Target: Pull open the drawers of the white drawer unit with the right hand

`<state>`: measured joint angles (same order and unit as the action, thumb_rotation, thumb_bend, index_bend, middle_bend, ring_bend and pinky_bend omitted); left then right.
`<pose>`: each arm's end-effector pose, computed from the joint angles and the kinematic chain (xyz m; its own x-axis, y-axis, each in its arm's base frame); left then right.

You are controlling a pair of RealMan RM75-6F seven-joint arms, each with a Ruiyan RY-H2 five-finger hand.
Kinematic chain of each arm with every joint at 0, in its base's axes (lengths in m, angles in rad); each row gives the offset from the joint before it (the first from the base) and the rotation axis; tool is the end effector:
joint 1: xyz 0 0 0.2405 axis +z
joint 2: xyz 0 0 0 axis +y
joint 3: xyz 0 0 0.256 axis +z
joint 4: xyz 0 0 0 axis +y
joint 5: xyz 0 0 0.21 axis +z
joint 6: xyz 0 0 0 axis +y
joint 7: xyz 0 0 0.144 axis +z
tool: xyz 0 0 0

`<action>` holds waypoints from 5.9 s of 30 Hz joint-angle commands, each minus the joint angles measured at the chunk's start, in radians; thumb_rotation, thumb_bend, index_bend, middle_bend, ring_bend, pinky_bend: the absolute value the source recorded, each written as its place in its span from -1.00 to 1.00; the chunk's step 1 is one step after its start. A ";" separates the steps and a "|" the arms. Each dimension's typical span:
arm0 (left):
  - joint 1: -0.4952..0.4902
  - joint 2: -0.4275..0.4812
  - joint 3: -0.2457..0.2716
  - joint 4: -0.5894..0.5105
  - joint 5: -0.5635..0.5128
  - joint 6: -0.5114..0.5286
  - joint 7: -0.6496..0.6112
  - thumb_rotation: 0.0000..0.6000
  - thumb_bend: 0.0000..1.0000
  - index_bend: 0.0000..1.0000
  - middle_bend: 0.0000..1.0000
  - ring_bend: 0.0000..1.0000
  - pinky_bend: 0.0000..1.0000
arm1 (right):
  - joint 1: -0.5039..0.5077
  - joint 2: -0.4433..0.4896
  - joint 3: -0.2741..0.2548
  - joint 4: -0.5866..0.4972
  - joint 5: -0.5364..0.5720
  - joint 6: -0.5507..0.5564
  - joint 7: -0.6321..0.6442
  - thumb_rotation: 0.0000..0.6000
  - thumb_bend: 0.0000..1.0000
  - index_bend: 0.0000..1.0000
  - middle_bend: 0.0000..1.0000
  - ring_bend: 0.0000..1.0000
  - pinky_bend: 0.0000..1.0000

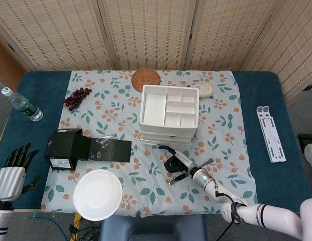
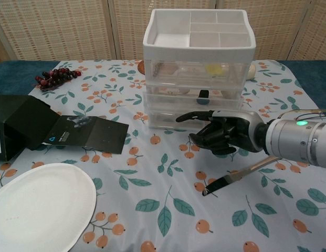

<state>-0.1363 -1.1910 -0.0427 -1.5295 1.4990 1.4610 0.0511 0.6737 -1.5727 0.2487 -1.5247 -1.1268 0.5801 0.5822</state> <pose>-0.3133 0.1966 0.1394 0.4520 0.0091 0.8920 0.8910 -0.0516 -0.4510 -0.1444 -0.3072 -0.0610 -0.4435 -0.6879 0.5745 -0.8706 0.1783 -0.4586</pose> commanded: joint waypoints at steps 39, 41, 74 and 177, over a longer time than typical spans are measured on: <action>-0.018 -0.009 0.004 0.000 0.013 -0.018 0.002 1.00 -0.41 -0.71 -1.00 -0.92 -0.86 | -0.024 0.303 -0.066 -0.306 0.140 0.177 -0.435 1.00 0.18 -0.94 0.69 0.94 0.97; -0.017 -0.009 0.004 0.000 0.013 -0.016 0.001 1.00 -0.41 -0.71 -1.00 -0.92 -0.86 | -0.014 0.297 -0.067 -0.298 0.156 0.172 -0.445 1.00 0.18 -0.94 0.69 0.94 0.97; -0.014 -0.001 0.009 -0.009 0.018 -0.014 0.002 1.00 -0.41 -0.71 -1.00 -0.92 -0.86 | -0.023 0.325 -0.128 -0.370 0.098 0.156 -0.443 1.00 0.20 -0.60 0.71 0.96 0.97; 0.008 -0.015 0.012 0.026 0.014 0.005 -0.038 1.00 -0.41 -0.71 -1.00 -0.91 -0.86 | 0.263 0.239 -0.193 -0.166 -0.138 0.192 -1.400 1.00 -0.40 -0.26 0.99 1.00 1.00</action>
<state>-0.1282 -1.2056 -0.0305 -1.5032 1.5127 1.4656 0.0129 0.9346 -1.3318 0.0577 -1.6925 -1.2673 0.7719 -0.8155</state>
